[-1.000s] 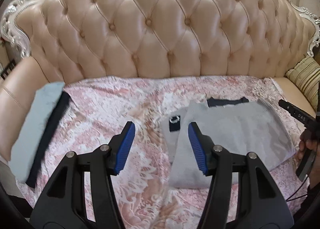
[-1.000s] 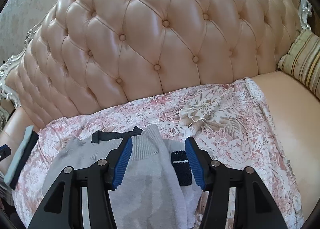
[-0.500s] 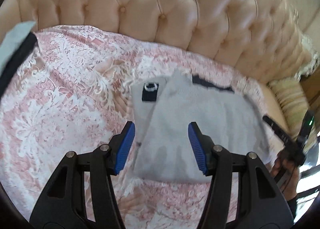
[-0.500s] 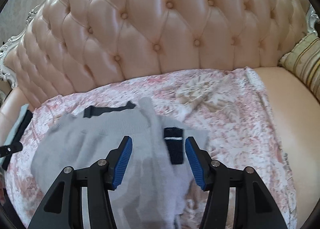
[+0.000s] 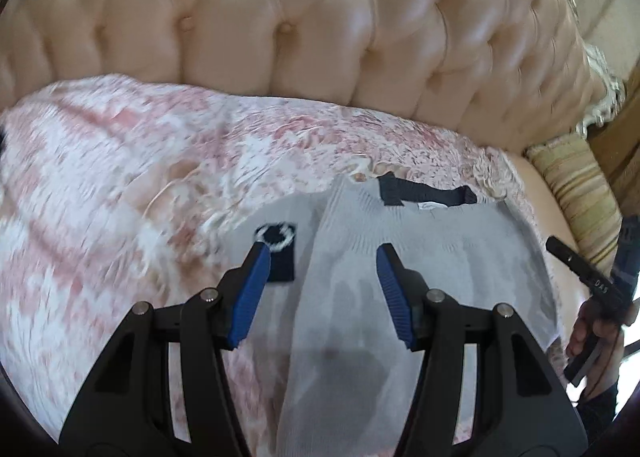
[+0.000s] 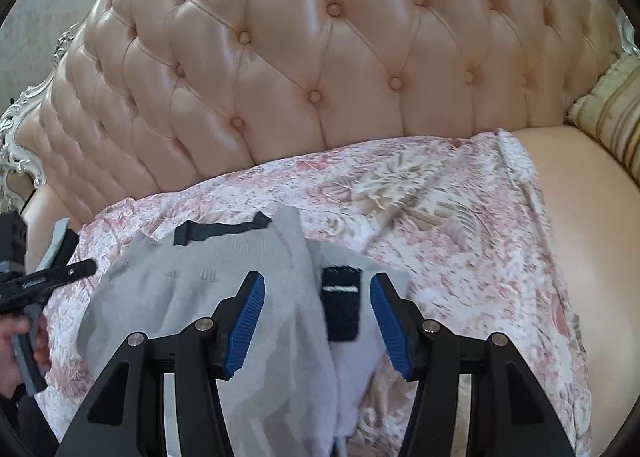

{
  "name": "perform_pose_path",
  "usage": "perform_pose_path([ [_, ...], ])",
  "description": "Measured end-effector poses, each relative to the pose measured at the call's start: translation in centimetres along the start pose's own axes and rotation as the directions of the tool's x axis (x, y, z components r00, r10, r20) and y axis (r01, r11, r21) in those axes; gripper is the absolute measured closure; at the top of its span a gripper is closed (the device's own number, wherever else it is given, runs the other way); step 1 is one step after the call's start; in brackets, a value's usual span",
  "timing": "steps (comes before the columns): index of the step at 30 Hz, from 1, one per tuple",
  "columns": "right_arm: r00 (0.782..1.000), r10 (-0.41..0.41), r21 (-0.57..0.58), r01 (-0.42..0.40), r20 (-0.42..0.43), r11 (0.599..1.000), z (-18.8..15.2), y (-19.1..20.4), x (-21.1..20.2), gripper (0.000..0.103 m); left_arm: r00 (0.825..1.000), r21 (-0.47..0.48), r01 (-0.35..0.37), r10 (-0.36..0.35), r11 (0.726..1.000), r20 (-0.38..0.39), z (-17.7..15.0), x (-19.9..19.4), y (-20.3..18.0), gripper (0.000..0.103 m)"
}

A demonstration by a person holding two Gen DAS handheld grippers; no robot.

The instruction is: Fold clothes

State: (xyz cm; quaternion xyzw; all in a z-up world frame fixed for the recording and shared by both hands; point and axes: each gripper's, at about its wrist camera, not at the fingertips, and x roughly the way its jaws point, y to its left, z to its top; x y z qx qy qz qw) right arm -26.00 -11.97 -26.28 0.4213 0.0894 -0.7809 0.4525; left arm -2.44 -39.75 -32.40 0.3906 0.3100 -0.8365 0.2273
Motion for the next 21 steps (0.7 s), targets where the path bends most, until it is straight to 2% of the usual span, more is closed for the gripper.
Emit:
perform_pose_path([
  [3,0.999,-0.033,-0.049,0.032,-0.018,0.998,0.3,0.7,1.1,0.047,1.000,0.027,0.007,-0.006,1.000,-0.030,0.9,1.7,-0.2,0.044],
  [8,0.999,-0.022,-0.092,0.017,-0.046,0.996,1.2,1.7,3.2,0.047,0.998,0.059,0.019,-0.016,0.998,-0.056,1.0,3.0,-0.6,0.046],
  [9,0.999,-0.012,-0.093,0.007,-0.053,0.996,1.3,1.8,3.6,0.047,0.998,0.061,0.021,-0.018,0.998,-0.057,1.0,3.2,-0.7,0.046],
  [10,0.998,-0.004,-0.092,-0.002,-0.062,0.996,1.3,1.9,4.0,0.052,0.998,0.063,0.023,-0.020,0.998,-0.057,1.1,3.4,-0.7,0.047],
  [11,0.998,0.004,-0.091,-0.010,-0.070,0.996,1.4,2.1,4.3,0.070,0.998,0.066,0.024,-0.020,0.998,-0.060,1.1,3.5,-0.8,0.052],
  [12,0.997,-0.002,-0.097,-0.006,-0.081,0.995,1.2,2.3,4.6,0.079,0.997,0.071,0.021,-0.016,0.997,-0.072,1.1,3.8,-0.9,0.067],
  [13,0.995,-0.018,-0.108,0.007,-0.093,0.994,1.1,2.4,4.8,0.094,0.996,0.077,0.013,-0.007,0.997,-0.090,1.1,4.3,-1.0,0.078],
  [14,0.994,-0.034,-0.114,0.022,-0.104,0.993,0.9,2.3,5.0,0.096,0.994,0.077,0.004,0.004,0.997,-0.105,1.2,4.7,-0.9,0.089],
  [15,0.994,-0.035,-0.105,0.024,-0.107,0.994,0.8,2.1,5.0,0.096,0.993,0.071,0.005,0.003,0.997,-0.115,1.2,4.9,-0.8,0.092],
  [21,0.999,0.006,-0.009,-0.006,-0.031,1.000,2.1,0.7,2.3,0.098,0.999,0.052,0.040,-0.039,0.998,-0.027,1.9,2.8,-1.0,0.095],
])
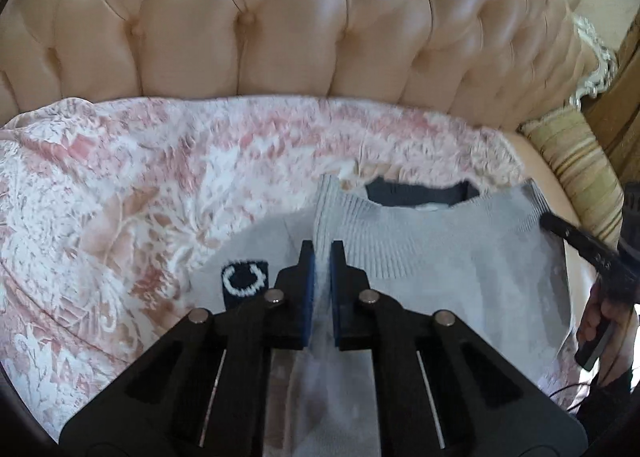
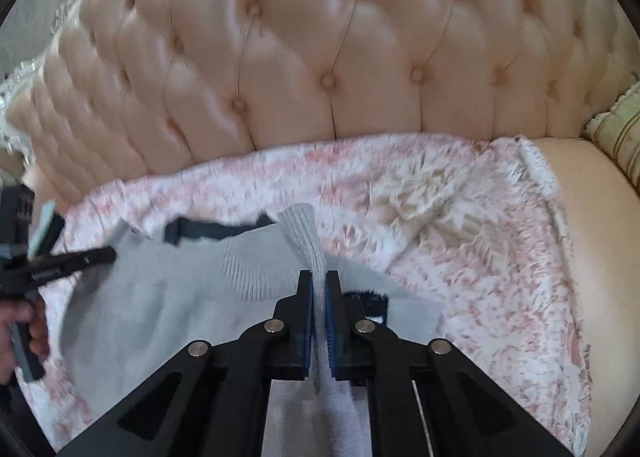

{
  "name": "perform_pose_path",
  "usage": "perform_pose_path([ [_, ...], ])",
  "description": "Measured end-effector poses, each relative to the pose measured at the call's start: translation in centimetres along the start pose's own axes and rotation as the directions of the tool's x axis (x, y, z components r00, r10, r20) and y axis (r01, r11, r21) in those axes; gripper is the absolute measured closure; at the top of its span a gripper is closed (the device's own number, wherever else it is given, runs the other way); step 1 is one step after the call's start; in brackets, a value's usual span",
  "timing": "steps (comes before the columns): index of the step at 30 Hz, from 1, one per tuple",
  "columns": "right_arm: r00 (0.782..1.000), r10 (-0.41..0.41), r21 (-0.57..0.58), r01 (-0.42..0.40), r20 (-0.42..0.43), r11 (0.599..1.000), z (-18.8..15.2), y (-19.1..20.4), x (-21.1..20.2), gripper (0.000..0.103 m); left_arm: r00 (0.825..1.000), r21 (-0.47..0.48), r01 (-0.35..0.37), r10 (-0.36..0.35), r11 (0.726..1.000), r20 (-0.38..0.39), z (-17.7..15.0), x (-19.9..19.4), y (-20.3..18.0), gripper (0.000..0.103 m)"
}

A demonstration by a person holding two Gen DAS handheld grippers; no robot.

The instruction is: Fold clothes

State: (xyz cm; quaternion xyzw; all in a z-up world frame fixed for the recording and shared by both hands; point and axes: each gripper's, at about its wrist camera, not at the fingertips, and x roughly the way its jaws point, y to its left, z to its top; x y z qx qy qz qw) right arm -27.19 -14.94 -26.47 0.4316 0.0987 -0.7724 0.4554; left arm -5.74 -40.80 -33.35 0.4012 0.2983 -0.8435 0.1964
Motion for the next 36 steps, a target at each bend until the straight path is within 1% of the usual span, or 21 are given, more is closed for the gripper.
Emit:
perform_pose_path([
  [2,1.000,-0.010,0.012,0.010,-0.003,1.000,0.0,-0.3,0.0,0.098,1.000,0.012,0.001,-0.001,1.000,0.008,0.4,0.0,-0.3,0.095],
  [6,0.999,-0.028,0.041,0.030,-0.036,0.999,-0.5,-1.1,0.7,0.098,1.000,0.010,-0.013,0.014,1.000,-0.011,0.8,1.1,-0.4,0.095],
  [8,0.999,-0.027,0.030,0.028,-0.032,0.999,-0.7,-1.2,1.0,0.098,1.000,-0.003,-0.021,0.021,1.000,-0.021,0.8,1.9,-0.1,0.095],
  [10,0.998,-0.046,0.004,0.046,-0.033,0.999,-0.7,-1.0,1.5,0.098,0.999,-0.011,-0.035,0.034,0.999,-0.039,0.7,2.6,0.1,0.095],
  [12,0.996,-0.060,-0.001,0.060,-0.060,0.998,-1.0,-1.1,2.5,0.098,0.998,-0.023,-0.045,0.044,0.999,-0.053,0.6,3.1,0.4,0.093],
  [14,0.995,-0.064,0.003,0.065,-0.079,0.998,-1.2,-1.3,3.3,0.097,0.998,-0.058,-0.041,0.038,0.997,-0.052,0.6,3.1,0.9,0.087],
  [15,0.995,-0.060,0.010,0.061,-0.082,0.998,-1.2,-1.5,3.5,0.096,0.998,-0.077,-0.042,0.038,0.996,-0.049,0.5,2.9,1.2,0.075],
  [16,0.995,-0.065,0.017,0.066,-0.071,0.998,-1.1,-1.7,3.1,0.095,0.998,-0.095,-0.049,0.045,0.994,-0.039,0.5,2.4,1.5,0.068],
  [17,0.996,-0.072,0.024,0.073,-0.056,0.997,-1.0,-1.9,2.6,0.091,0.999,-0.111,-0.048,0.046,0.993,-0.020,0.5,1.5,1.9,0.061],
  [18,0.996,-0.079,0.031,0.081,-0.042,0.996,-0.8,-2.1,2.0,0.087,0.999,-0.129,-0.044,0.045,0.991,0.005,0.4,0.3,2.4,0.061],
  [19,0.996,-0.086,0.039,0.087,-0.028,0.995,-0.7,-2.3,1.5,0.072,0.999,-0.140,-0.045,0.049,0.989,0.020,0.3,-0.6,2.9,0.061],
  [20,0.996,-0.094,0.046,0.094,-0.014,0.994,-0.5,-2.6,1.0,0.055,0.998,-0.157,-0.044,0.050,0.987,0.035,0.1,-1.6,3.3,0.061],
  [21,0.995,-0.101,0.054,0.101,0.000,0.993,-0.4,-2.8,0.5,0.047,0.998,-0.182,-0.027,0.038,0.983,0.053,-0.4,-2.9,3.9,0.061],
  [22,0.994,-0.109,0.061,0.107,0.014,0.992,-0.2,-3.0,0.0,0.042,0.997,-0.210,0.001,0.014,0.978,0.071,-1.1,-4.2,4.6,0.060],
  [24,0.992,-0.117,0.114,0.111,0.049,0.987,-0.1,-4.3,-1.6,0.042,0.996,-0.236,0.041,-0.021,0.971,0.086,-3.0,-5.9,5.2,0.060],
  [27,0.992,-0.090,0.209,0.070,0.089,0.976,-0.2,-6.3,-3.6,0.042,0.995,-0.236,0.084,-0.068,0.968,0.073,-6.3,-7.2,5.1,0.060],
  [29,0.997,-0.022,0.256,0.002,0.077,0.967,-1.2,-7.3,-4.3,0.042,0.994,-0.238,0.105,-0.093,0.965,0.060,-7.6,-7.2,4.8,0.060],
  [32,0.998,0.056,0.258,-0.060,0.020,0.964,-3.0,-7.4,-4.6,0.042,0.990,-0.282,0.143,-0.138,0.949,0.038,-8.8,-6.2,5.2,0.059],
  [34,0.994,0.113,0.262,-0.107,-0.008,0.959,-4.2,-7.3,-4.7,0.042,0.986,-0.337,0.163,-0.162,0.927,0.033,-8.9,-5.4,5.9,0.052],
  [35,0.989,0.147,0.271,-0.137,-0.017,0.953,-4.6,-7.4,-4.7,0.042,0.987,-0.353,0.159,-0.162,0.922,0.022,-8.9,-4.9,6.2,0.048],
  [36,0.986,0.166,0.279,-0.154,-0.018,0.948,-4.8,-7.6,-4.6,0.042,0.987,-0.367,0.155,-0.162,0.917,0.010,-9.0,-4.5,6.4,0.047],
])
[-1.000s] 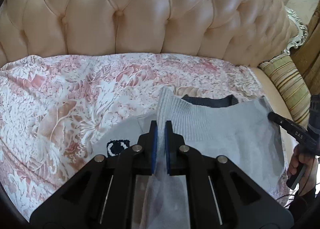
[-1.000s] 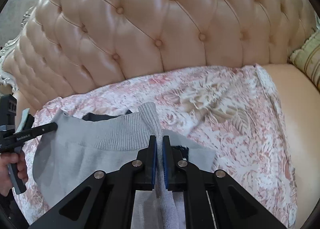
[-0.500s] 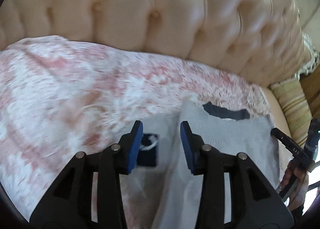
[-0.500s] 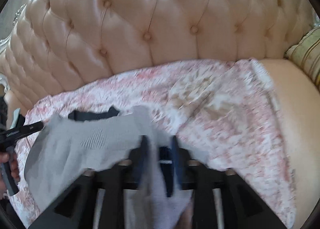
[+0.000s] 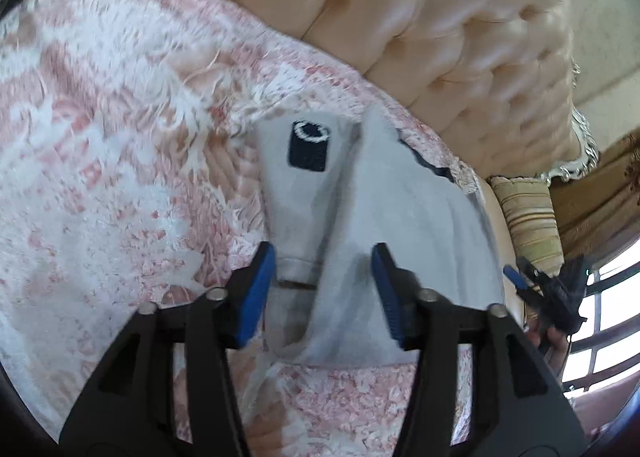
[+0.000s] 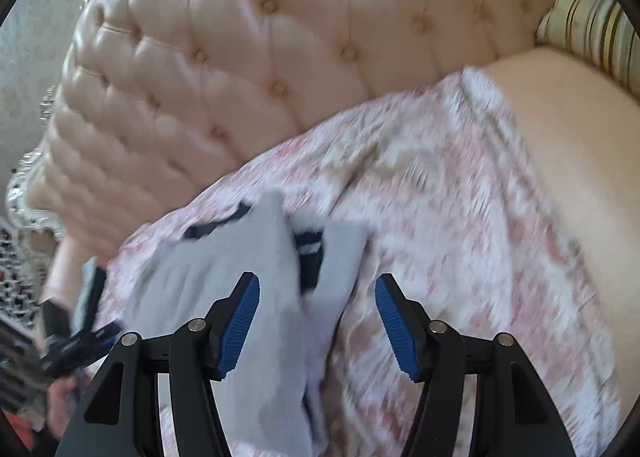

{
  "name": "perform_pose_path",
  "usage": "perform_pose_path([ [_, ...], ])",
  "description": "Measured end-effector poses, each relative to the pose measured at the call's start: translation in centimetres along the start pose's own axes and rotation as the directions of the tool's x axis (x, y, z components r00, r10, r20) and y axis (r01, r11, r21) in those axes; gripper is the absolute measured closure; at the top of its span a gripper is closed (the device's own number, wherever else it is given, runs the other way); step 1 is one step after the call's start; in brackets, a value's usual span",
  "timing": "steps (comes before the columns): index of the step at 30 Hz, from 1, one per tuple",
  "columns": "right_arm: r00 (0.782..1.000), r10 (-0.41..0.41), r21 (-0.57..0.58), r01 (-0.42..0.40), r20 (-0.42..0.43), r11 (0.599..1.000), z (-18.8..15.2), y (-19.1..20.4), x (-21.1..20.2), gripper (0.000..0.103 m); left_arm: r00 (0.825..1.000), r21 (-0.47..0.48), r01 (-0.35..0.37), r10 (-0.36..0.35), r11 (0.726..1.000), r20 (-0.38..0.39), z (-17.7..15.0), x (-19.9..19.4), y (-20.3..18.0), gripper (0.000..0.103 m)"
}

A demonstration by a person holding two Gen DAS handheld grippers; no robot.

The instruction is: Fold clothes

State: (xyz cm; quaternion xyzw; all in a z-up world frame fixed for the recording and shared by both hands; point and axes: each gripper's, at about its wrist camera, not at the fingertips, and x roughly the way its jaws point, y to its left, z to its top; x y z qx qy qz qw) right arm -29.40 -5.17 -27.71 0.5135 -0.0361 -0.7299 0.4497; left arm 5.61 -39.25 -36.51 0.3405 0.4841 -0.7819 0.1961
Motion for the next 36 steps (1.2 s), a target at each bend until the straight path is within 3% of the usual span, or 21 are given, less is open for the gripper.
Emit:
perform_pose_path([
  [4,0.999,0.025,0.007,-0.025,-0.038,1.000,-0.3,-0.2,0.6,0.042,0.996,-0.067,0.082,-0.084,0.994,-0.028,-0.2,0.7,0.8,0.047],
  [8,0.994,0.014,-0.032,-0.018,-0.105,0.999,-0.7,0.6,2.5,0.042,0.994,-0.128,0.098,-0.103,0.987,-0.035,0.0,1.6,1.8,0.045],
  [12,0.990,-0.002,-0.066,-0.007,-0.139,0.998,-1.1,1.4,3.6,0.042,0.992,-0.105,0.115,-0.119,0.988,-0.032,0.0,2.0,1.7,0.045],
  [16,0.982,-0.122,-0.118,0.105,-0.146,0.988,-1.5,2.0,4.5,0.042,0.993,-0.073,0.112,-0.113,0.991,-0.023,0.0,1.6,1.2,0.047],
  [19,0.981,-0.129,-0.100,0.115,-0.142,0.988,-1.5,2.0,4.6,0.040,0.994,-0.044,0.110,-0.111,0.993,-0.005,-0.1,1.1,1.0,0.047],
  [24,0.984,-0.114,-0.081,0.104,-0.136,0.991,-1.4,2.4,5.0,0.025,0.997,-0.027,0.081,-0.081,0.996,-0.011,0.0,1.5,0.9,0.046],
  [28,0.987,-0.089,-0.094,0.077,-0.133,0.993,-1.4,3.6,5.5,0.024,0.998,-0.033,0.066,-0.066,0.997,-0.012,0.5,2.0,0.9,0.041],
  [30,0.989,-0.082,-0.109,0.069,-0.123,0.992,-1.3,4.2,5.8,0.030,0.997,-0.039,0.070,-0.070,0.997,-0.012,0.9,2.4,1.0,0.041],
  [32,0.989,-0.099,-0.120,0.086,-0.111,0.989,-1.4,4.4,5.8,0.057,0.996,0.000,0.089,-0.089,0.996,0.002,0.9,2.0,0.1,0.045],
  [34,0.990,-0.101,-0.113,0.089,-0.101,0.990,-1.2,4.1,5.4,0.067,0.997,0.072,0.075,-0.076,0.995,0.018,0.8,1.4,-0.9,0.048],
  [36,0.991,-0.094,-0.108,0.083,-0.100,0.991,-1.1,3.9,5.2,0.071,0.998,0.100,0.059,-0.062,0.993,0.027,0.9,1.1,-1.1,0.048],
])
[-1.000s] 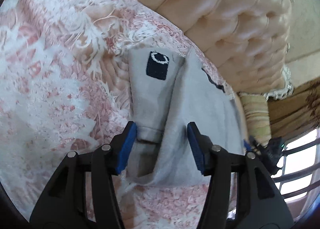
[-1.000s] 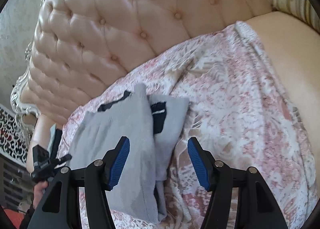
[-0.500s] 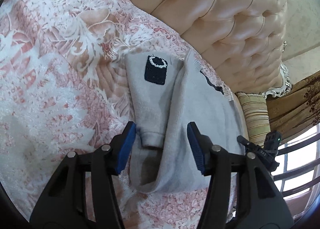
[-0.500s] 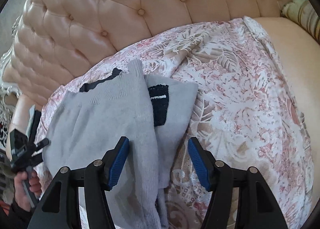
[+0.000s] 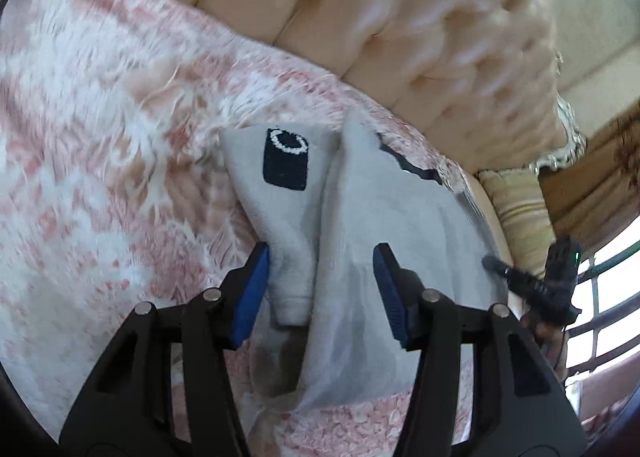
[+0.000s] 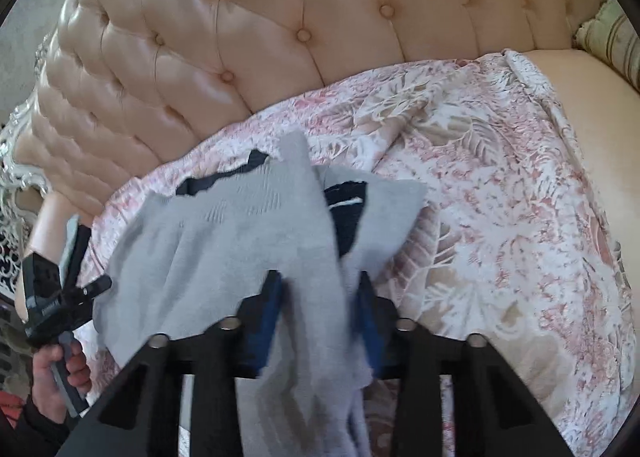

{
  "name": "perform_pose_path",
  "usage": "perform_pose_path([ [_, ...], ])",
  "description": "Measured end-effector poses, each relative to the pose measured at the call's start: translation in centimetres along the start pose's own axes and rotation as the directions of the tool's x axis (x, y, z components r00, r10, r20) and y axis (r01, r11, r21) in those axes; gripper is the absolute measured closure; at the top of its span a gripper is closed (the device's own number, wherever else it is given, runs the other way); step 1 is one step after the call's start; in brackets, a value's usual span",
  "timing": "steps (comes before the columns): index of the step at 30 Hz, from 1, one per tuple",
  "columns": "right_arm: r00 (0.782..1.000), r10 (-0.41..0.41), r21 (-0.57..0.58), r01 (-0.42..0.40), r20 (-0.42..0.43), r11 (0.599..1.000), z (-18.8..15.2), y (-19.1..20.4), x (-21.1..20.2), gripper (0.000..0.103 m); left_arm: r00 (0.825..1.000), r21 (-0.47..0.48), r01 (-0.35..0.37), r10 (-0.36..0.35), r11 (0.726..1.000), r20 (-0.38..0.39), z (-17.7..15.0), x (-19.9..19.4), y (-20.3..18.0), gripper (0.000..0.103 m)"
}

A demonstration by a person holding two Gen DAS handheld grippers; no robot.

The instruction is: Fold clothes

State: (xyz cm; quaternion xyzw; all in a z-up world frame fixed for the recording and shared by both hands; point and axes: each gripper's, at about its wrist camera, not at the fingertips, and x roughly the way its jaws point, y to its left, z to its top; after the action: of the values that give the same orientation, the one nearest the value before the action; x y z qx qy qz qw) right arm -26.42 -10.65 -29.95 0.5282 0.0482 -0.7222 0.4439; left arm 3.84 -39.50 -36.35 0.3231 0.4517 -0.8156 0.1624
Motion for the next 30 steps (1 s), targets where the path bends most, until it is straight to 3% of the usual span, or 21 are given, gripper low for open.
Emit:
perform_pose_path([
  [6,1.000,0.020,0.012,-0.021,0.005,1.000,0.0,-0.5,-0.5,0.071,1.000,-0.064,-0.023,0.024,0.998,0.019,0.2,0.3,2.1,0.043],
  [14,1.000,0.006,0.013,-0.006,0.012,1.000,0.1,-0.5,-0.5,0.054,0.998,-0.090,0.016,-0.021,0.996,-0.053,0.7,2.5,2.3,0.039],
  [18,1.000,-0.002,-0.006,0.002,0.029,1.000,0.1,-0.1,-0.8,0.050,0.999,0.023,-0.019,0.020,1.000,-0.049,0.5,2.1,0.4,0.069],
  [19,0.999,-0.004,-0.010,0.004,0.034,1.000,0.1,0.0,-0.8,0.053,0.999,0.050,-0.030,0.032,0.998,-0.038,0.5,1.7,-0.1,0.072],
  [20,0.999,-0.006,-0.015,0.006,0.038,1.000,0.2,0.1,-0.9,0.070,0.999,0.076,-0.041,0.044,0.996,-0.028,0.6,1.4,-0.6,0.074],
  [22,0.999,-0.009,-0.024,0.010,0.047,1.000,0.2,0.3,-1.0,0.083,0.998,0.117,-0.058,0.061,0.991,-0.015,0.6,0.8,-1.5,0.075],
  [30,0.999,-0.019,-0.041,0.021,0.050,0.999,0.2,0.4,-0.8,0.086,0.998,0.142,-0.069,0.070,0.987,-0.001,0.8,0.7,-1.9,0.075],
])
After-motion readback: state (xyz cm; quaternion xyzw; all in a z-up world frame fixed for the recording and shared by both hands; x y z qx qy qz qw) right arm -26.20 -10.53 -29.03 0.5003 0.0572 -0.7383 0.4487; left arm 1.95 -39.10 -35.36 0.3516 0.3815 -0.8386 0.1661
